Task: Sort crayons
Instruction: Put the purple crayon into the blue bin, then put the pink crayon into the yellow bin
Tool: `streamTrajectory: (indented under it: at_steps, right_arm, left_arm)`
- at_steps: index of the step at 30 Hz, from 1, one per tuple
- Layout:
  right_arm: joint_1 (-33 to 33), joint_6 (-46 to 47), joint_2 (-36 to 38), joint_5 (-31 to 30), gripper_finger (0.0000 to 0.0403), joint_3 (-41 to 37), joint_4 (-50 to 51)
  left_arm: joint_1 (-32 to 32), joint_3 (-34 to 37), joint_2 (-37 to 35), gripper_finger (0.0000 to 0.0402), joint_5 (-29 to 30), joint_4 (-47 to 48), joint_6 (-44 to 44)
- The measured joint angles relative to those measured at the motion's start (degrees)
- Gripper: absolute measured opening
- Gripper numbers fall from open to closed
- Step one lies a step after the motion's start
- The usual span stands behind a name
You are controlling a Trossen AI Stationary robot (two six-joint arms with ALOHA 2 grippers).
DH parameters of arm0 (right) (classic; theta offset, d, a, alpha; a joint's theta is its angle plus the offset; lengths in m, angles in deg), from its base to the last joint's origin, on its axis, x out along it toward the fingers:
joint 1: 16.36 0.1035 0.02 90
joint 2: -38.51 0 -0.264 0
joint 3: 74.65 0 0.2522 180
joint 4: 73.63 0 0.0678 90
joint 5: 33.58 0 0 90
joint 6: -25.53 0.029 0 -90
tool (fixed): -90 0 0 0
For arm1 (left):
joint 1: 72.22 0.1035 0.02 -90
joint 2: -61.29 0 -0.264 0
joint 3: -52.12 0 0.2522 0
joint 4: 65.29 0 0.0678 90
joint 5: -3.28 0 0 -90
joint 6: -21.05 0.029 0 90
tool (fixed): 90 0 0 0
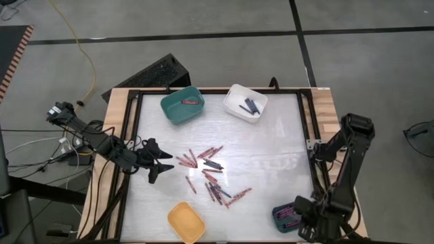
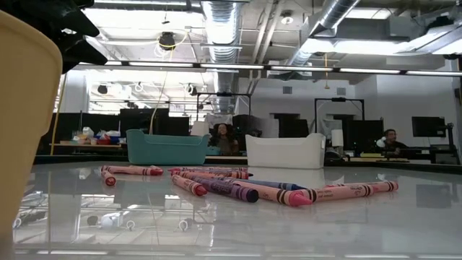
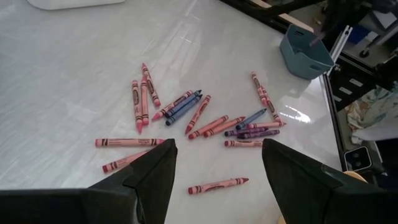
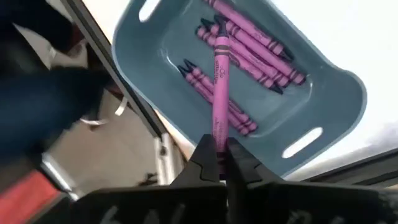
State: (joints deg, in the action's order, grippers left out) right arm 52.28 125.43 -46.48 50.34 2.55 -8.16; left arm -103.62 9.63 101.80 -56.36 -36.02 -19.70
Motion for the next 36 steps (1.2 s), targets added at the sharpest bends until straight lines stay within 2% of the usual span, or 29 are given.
streamTrajectory:
  at_steps: [8,15,21,26,33,36]
  right_arm:
    - [-2.58,-8.48,-0.66,0.50,0.0015,0.02,0.00]
    - [-5.59,-10.48,-0.64,5.55,0.0071,0.02,0.35]
    - [-10.54,-15.50,0.03,6.47,0.0105,0.08,0.04]
    - [-17.99,-27.28,0.11,5.77,0.0108,1.25,-2.85]
    - [-30.24,-46.47,-1.36,-4.35,0.0107,1.49,-12.70]
    - [-34.10,-55.63,-3.80,-5.82,0.0107,1.49,-17.85]
  left_arm:
    - [0.00,0.00,0.00,0.0228,0.15,0.00,-0.22]
    - [0.00,0.00,0.00,0.0228,0.03,0.02,0.57]
    - [-0.02,0.00,-0.01,0.0228,-0.69,0.03,0.66]
    - [-0.02,0.00,0.00,0.0228,-1.25,0.09,1.18]
    - [-0.02,0.00,-0.01,0.0228,-1.19,0.11,1.51]
    - [-0.02,0.00,0.00,0.0228,-1.24,0.13,1.49]
